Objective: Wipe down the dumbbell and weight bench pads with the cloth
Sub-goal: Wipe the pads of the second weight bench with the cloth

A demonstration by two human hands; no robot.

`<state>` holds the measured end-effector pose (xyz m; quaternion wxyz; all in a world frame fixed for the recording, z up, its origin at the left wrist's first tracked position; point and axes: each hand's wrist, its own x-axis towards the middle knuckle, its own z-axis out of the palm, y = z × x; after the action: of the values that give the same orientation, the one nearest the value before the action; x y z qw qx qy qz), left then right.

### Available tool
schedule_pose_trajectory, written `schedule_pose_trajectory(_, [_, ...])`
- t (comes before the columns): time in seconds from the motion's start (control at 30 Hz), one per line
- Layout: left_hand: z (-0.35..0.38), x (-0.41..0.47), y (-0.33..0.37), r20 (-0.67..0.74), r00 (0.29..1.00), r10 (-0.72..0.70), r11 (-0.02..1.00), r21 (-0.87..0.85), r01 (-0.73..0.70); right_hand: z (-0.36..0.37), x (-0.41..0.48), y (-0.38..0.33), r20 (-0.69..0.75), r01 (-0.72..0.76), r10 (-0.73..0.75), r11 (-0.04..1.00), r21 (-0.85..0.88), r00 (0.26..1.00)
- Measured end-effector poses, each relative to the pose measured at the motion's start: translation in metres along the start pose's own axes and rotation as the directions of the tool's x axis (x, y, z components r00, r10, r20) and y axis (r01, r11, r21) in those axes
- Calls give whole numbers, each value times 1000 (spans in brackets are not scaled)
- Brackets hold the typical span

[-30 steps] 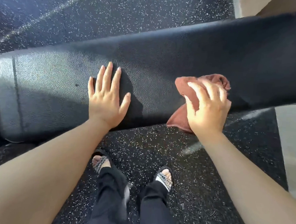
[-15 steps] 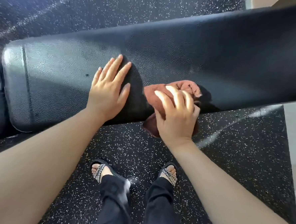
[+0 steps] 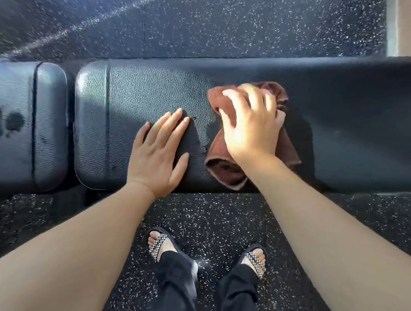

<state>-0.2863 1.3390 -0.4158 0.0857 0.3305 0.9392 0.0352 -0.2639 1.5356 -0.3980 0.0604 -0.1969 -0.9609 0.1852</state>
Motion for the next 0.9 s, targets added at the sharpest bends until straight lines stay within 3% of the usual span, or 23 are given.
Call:
schedule_pose_trajectory(0.1, [0, 1, -1, 6, 1000, 13, 1000, -4, -13, 9, 26, -14, -4, -51, 51, 998, -29, 999])
schedule_pose_trajectory(0.27, [-10, 2, 4, 49, 999, 7, 998, -62, -4, 3, -10, -8, -34, -2, 1, 1000, -19, 999])
schedule_pose_trajectory(0.4, [-26, 21, -26, 32, 991, 132, 987, -96, -129, 6, -30, -8, -24, 17, -17, 999, -28, 1000])
schedule_pose_trajectory(0.57, [-45, 101, -94, 17, 1000, 15, 999, -50, -14, 13, 12, -23, -49, -16, 14, 999, -45, 999])
schedule_pose_trajectory(0.67, [-39, 127, -100, 87, 993, 85, 996, -10, -84, 18, 49, -33, -83, -26, 23, 999, -43, 996])
schedule_pose_trajectory(0.9, [-43, 129, -105, 86, 991, 103, 991, -92, -95, 21, 87, -47, -31, -72, 69, 993, -89, 997])
